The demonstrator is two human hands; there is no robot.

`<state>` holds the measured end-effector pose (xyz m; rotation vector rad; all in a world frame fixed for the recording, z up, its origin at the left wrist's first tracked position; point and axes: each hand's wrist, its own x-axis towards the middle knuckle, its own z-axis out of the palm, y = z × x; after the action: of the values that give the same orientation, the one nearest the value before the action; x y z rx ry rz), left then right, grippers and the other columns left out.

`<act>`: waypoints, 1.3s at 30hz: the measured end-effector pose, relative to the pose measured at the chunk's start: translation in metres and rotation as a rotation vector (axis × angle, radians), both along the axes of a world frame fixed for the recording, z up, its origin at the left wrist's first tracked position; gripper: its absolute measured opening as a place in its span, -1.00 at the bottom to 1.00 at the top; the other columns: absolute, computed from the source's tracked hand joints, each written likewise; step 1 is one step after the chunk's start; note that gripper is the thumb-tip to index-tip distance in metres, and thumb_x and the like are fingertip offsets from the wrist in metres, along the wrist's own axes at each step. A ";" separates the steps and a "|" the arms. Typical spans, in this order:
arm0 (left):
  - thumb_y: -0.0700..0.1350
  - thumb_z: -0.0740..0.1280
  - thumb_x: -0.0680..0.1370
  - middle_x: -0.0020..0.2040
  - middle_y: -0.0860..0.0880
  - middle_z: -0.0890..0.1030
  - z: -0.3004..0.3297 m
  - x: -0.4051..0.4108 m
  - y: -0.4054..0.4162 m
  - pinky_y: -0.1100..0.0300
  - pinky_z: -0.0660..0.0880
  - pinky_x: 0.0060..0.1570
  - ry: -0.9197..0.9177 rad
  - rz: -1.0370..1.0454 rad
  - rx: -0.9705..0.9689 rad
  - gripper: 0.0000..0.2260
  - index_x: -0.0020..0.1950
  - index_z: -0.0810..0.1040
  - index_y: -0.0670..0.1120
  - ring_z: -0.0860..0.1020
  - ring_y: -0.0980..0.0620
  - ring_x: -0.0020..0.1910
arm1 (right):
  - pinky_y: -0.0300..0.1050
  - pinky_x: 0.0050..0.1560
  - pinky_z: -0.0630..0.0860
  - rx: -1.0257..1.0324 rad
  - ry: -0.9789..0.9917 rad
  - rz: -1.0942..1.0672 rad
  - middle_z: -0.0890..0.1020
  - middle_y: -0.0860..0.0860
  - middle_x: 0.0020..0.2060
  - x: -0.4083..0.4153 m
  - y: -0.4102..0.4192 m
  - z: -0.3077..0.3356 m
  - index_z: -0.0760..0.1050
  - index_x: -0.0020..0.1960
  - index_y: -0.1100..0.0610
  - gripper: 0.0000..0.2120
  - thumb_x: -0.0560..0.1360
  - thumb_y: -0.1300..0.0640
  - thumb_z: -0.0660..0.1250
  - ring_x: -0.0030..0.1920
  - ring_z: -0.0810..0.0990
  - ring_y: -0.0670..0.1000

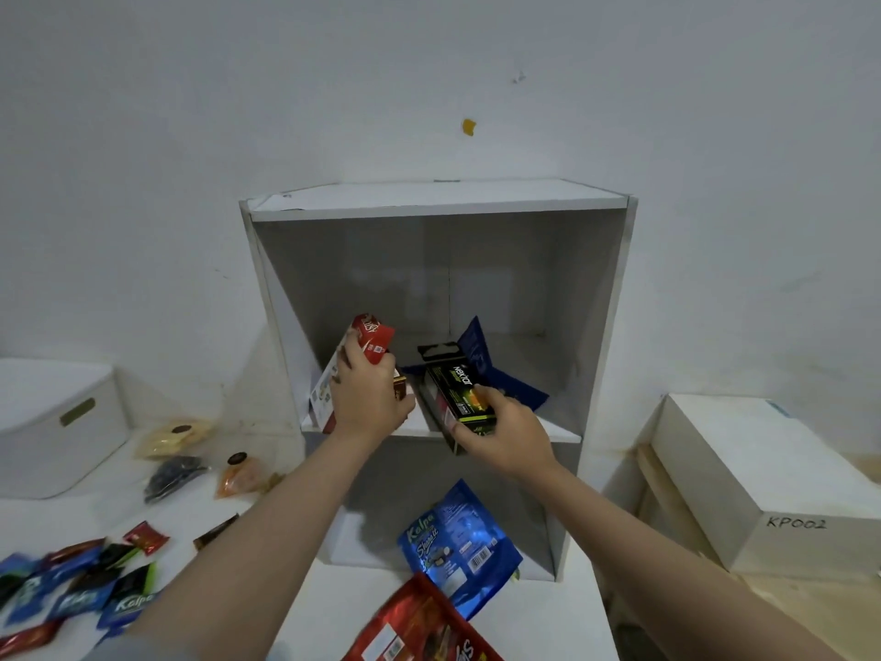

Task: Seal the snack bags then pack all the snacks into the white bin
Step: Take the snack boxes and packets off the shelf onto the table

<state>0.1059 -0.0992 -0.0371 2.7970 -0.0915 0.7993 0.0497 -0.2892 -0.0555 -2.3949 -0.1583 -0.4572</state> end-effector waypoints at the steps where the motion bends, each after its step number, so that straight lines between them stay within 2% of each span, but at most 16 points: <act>1: 0.07 0.50 0.26 0.44 -0.28 0.17 -0.001 -0.003 -0.002 -0.19 0.48 0.10 -0.006 0.013 -0.008 -0.58 -0.01 0.51 -0.11 0.30 -0.33 0.33 | -0.09 -0.01 0.58 0.010 -0.005 0.007 0.61 -0.06 0.12 -0.003 -0.002 -0.001 0.35 0.40 0.02 -0.35 0.40 -0.25 0.32 0.07 0.57 -0.05; 5: 0.09 0.48 0.23 0.42 -0.27 0.15 -0.003 -0.014 -0.006 -0.27 0.44 0.12 -0.019 0.077 -0.026 -0.50 0.08 0.47 -0.07 0.27 -0.34 0.33 | -0.09 -0.01 0.59 0.024 -0.008 0.042 0.60 -0.07 0.13 -0.012 -0.008 -0.001 0.35 0.39 0.01 -0.34 0.38 -0.25 0.32 0.07 0.57 -0.06; 8: 0.12 0.43 0.27 0.38 -0.28 0.15 -0.004 -0.017 -0.013 -0.32 0.42 0.13 0.022 0.161 -0.002 -0.38 0.26 0.39 -0.06 0.27 -0.33 0.30 | -0.12 0.00 0.58 0.032 -0.013 0.069 0.59 -0.06 0.14 -0.013 -0.010 -0.001 0.35 0.40 0.03 -0.35 0.40 -0.22 0.34 0.07 0.57 -0.07; 13: 0.26 0.38 0.36 0.40 -0.30 0.07 0.005 -0.015 -0.030 -0.24 0.37 0.24 0.175 0.289 0.055 -0.23 0.37 0.29 -0.20 0.22 -0.30 0.36 | -0.14 0.02 0.56 0.041 -0.019 0.082 0.58 -0.06 0.16 -0.014 -0.013 -0.001 0.34 0.41 0.03 -0.34 0.40 -0.23 0.33 0.10 0.55 -0.06; 17: 0.31 0.38 0.34 0.37 -0.30 0.12 0.003 -0.008 -0.036 -0.19 0.39 0.21 0.179 0.336 0.059 -0.10 0.41 0.21 -0.29 0.25 -0.29 0.34 | -0.10 0.00 0.58 0.055 -0.003 0.085 0.58 -0.07 0.15 -0.015 -0.015 -0.001 0.34 0.40 0.00 -0.32 0.37 -0.27 0.30 0.09 0.54 -0.07; 22: 0.24 0.37 0.38 0.25 -0.25 0.24 0.001 -0.016 -0.027 -0.19 0.45 0.13 0.111 0.255 0.039 -0.38 0.16 0.48 -0.26 0.34 -0.26 0.20 | -0.06 0.02 0.59 0.076 0.011 0.106 0.58 -0.06 0.16 -0.017 -0.017 0.001 0.34 0.41 0.00 -0.30 0.36 -0.29 0.28 0.10 0.55 -0.06; 25: 0.23 0.33 0.40 0.22 -0.21 0.27 0.001 -0.028 -0.021 -0.17 0.43 0.15 0.078 0.239 0.007 -0.45 0.07 0.53 -0.24 0.35 -0.25 0.17 | -0.10 0.01 0.59 0.116 0.001 0.098 0.59 -0.06 0.13 -0.018 -0.016 -0.001 0.34 0.40 0.00 -0.31 0.35 -0.29 0.30 0.08 0.56 -0.07; 28: 0.20 0.31 0.43 0.22 -0.22 0.29 0.002 -0.040 -0.017 -0.17 0.37 0.18 0.051 0.208 -0.066 -0.51 0.02 0.54 -0.23 0.35 -0.25 0.15 | -0.12 0.00 0.61 0.273 -0.004 0.088 0.57 -0.08 0.11 -0.021 -0.015 -0.003 0.34 0.41 0.00 -0.32 0.37 -0.25 0.34 0.08 0.57 -0.08; 32: 0.19 0.31 0.44 0.25 -0.19 0.29 0.006 -0.065 -0.014 -0.13 0.41 0.21 -0.006 0.150 -0.226 -0.54 0.08 0.54 -0.18 0.36 -0.23 0.18 | -0.31 -0.09 0.57 0.526 -0.025 0.081 0.53 -0.12 0.08 -0.030 -0.012 0.004 0.34 0.41 0.07 -0.40 0.44 -0.05 0.42 0.03 0.57 -0.13; 35: 0.18 0.34 0.44 0.26 -0.13 0.27 0.013 -0.087 -0.013 0.07 0.42 0.19 -0.063 0.079 -0.379 -0.54 0.17 0.53 -0.12 0.36 -0.14 0.20 | -0.44 -0.21 0.53 0.666 -0.052 0.101 0.54 -0.16 0.03 -0.039 -0.004 0.012 0.35 0.40 0.08 -0.46 0.46 0.04 0.41 -0.01 0.57 -0.20; 37: 0.15 0.36 0.45 0.28 -0.10 0.24 0.019 -0.103 -0.008 0.20 0.34 0.13 -0.074 0.071 -0.471 -0.56 0.20 0.54 -0.11 0.36 -0.11 0.22 | -0.43 -0.18 0.54 0.712 -0.075 0.122 0.56 -0.12 0.06 -0.046 0.003 0.017 0.36 0.39 0.06 -0.47 0.47 0.04 0.41 0.01 0.57 -0.21; 39: 0.14 0.36 0.46 0.27 -0.09 0.24 0.022 -0.119 0.000 0.18 0.38 0.11 -0.069 0.088 -0.546 -0.56 0.22 0.54 -0.11 0.37 -0.11 0.23 | -0.34 -0.10 0.58 0.729 -0.101 0.143 0.56 -0.07 0.12 -0.054 0.012 0.020 0.35 0.39 0.05 -0.46 0.46 0.03 0.41 0.05 0.58 -0.17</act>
<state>-0.0129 -0.0993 -0.0147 2.2711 0.2093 0.7962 -0.0046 -0.2772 -0.0355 -1.6376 -0.1709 -0.4690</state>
